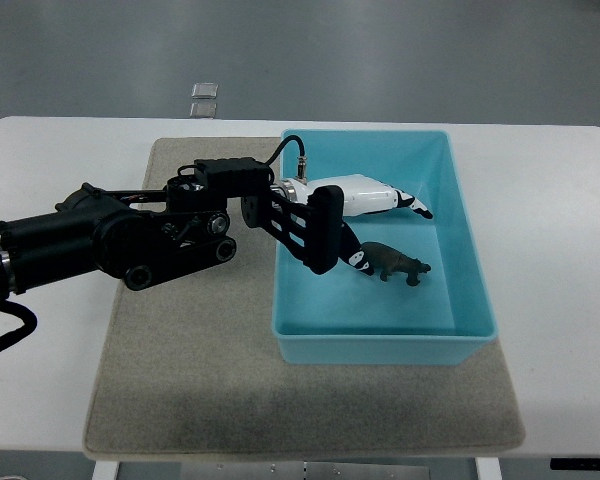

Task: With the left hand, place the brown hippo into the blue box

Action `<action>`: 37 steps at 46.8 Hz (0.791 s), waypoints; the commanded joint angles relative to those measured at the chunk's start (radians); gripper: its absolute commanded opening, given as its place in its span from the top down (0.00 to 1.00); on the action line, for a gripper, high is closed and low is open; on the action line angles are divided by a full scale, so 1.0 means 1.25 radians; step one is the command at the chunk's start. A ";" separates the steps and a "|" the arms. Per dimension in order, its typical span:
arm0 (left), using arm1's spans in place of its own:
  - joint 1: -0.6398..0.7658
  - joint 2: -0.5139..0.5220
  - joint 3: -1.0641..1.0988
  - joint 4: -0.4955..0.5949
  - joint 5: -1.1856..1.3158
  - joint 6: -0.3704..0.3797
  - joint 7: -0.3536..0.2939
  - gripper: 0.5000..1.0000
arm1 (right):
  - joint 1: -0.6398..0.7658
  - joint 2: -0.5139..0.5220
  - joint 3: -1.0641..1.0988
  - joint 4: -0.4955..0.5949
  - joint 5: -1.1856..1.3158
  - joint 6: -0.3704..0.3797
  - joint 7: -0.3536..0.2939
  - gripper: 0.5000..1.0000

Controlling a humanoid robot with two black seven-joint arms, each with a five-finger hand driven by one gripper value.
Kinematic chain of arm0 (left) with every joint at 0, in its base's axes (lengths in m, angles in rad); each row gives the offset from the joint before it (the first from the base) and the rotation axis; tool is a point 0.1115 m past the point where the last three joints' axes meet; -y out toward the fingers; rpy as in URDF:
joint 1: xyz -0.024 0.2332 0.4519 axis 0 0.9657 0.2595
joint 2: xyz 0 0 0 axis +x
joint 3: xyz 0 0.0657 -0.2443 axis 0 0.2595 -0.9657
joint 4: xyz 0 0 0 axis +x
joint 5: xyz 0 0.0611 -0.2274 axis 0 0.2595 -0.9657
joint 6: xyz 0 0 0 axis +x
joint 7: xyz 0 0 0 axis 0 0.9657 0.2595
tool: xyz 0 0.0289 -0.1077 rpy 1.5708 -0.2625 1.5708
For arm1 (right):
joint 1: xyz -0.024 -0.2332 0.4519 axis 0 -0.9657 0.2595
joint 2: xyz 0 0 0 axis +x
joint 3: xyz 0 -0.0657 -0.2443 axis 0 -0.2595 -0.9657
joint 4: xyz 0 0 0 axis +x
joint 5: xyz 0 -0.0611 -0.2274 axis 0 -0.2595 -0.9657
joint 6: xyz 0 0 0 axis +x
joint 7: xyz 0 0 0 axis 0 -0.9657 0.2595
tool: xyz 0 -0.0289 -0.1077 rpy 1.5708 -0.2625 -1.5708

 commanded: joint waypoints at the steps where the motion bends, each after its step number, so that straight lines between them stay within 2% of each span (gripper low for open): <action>1: 0.000 0.005 -0.015 0.000 0.000 0.030 0.001 0.01 | 0.000 0.000 0.000 0.000 0.000 -0.001 0.000 0.13; 7: 0.003 0.010 -0.051 0.001 -0.025 0.053 0.001 0.01 | 0.000 0.000 0.000 0.000 0.000 0.001 0.000 0.13; 21: 0.004 0.032 -0.084 0.001 -0.248 0.167 0.001 0.01 | 0.000 0.000 0.000 0.000 0.000 -0.001 0.000 0.13; 28: 0.004 0.050 -0.083 0.006 -0.381 0.195 0.001 0.01 | 0.000 0.000 0.000 0.000 0.000 -0.001 0.000 0.13; 37: 0.005 0.074 -0.086 0.014 -0.524 0.201 0.004 0.01 | 0.000 0.000 0.000 0.000 0.000 -0.001 0.000 0.13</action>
